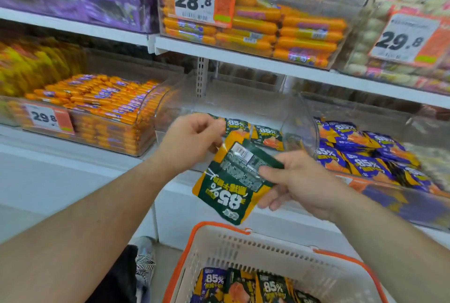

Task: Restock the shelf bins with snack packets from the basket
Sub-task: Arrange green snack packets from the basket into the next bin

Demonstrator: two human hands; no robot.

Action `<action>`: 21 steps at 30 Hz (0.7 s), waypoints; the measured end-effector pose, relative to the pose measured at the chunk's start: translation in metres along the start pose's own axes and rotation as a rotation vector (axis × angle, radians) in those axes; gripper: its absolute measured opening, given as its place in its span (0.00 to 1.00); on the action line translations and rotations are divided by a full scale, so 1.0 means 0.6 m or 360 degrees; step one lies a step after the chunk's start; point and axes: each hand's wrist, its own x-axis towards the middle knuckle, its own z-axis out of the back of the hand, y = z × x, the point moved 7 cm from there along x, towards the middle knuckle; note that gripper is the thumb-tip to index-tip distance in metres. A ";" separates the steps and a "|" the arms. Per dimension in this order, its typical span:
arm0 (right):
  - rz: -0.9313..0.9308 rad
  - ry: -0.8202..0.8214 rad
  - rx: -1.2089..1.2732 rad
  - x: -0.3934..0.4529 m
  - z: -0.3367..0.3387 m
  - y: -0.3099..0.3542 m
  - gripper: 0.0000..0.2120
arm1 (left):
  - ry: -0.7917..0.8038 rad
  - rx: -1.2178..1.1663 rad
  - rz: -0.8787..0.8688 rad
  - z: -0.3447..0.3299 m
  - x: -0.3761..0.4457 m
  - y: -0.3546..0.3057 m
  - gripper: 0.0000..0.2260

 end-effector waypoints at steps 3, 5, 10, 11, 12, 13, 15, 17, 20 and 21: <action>0.0288 -0.0306 0.0067 -0.019 0.043 0.097 0.05 | -0.0534 0.0132 -0.0031 0.062 0.004 -0.005 0.11; 0.0483 -0.0541 -0.0147 -0.017 0.071 0.145 0.05 | -0.0660 0.0422 -0.0022 0.085 0.012 0.008 0.09; 0.0339 -0.0545 -0.1402 0.069 0.067 0.143 0.21 | -0.0472 0.0530 0.0038 0.068 0.013 0.023 0.10; 0.0250 -0.0470 -0.1488 0.089 0.059 0.126 0.22 | -0.0433 0.0501 0.0042 0.061 0.010 0.021 0.11; 0.0176 -0.0391 -0.1549 0.109 0.050 0.108 0.22 | -0.0401 0.0470 0.0047 0.056 0.009 0.023 0.11; 0.0097 -0.0318 -0.1578 0.129 0.042 0.089 0.20 | -0.0372 0.0456 0.0051 0.052 0.008 0.026 0.10; -0.0084 -0.0189 -0.1600 0.158 0.029 0.055 0.14 | -0.0333 0.0491 0.0059 0.051 0.009 0.032 0.07; -0.0217 -0.0119 -0.1647 0.168 0.022 0.040 0.10 | -0.0316 0.0495 0.0065 0.051 0.009 0.036 0.05; -0.0342 0.0078 -0.1448 0.166 0.006 0.036 0.12 | -0.0303 0.0506 0.0083 0.053 0.010 0.040 0.05; -0.0387 0.0150 -0.1426 0.165 0.004 0.032 0.17 | -0.0299 0.0500 0.0098 0.053 0.010 0.042 0.05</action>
